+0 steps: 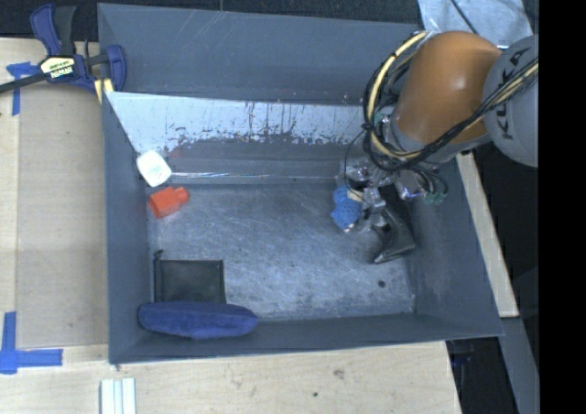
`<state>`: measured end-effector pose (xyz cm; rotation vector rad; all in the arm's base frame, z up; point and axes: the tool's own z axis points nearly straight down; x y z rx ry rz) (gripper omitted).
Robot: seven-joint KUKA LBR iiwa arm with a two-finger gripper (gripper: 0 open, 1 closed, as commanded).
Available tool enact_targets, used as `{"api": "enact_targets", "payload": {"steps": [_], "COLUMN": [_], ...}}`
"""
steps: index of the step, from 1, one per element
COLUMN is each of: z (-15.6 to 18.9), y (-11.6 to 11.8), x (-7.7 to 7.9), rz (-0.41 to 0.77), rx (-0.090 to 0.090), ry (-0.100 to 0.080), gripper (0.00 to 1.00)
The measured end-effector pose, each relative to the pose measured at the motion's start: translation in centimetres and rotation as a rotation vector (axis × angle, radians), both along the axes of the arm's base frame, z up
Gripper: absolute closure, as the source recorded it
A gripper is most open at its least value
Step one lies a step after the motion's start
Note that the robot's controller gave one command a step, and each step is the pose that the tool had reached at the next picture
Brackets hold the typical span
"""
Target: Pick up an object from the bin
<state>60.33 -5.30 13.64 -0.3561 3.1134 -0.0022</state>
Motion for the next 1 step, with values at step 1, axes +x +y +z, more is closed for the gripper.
{"api": "enact_targets", "payload": {"steps": [1], "z": [1.88], "y": [-0.02], "x": [0.15], "rz": [-0.003], "rx": [0.0], "ry": [0.001], "gripper": [1.0]}}
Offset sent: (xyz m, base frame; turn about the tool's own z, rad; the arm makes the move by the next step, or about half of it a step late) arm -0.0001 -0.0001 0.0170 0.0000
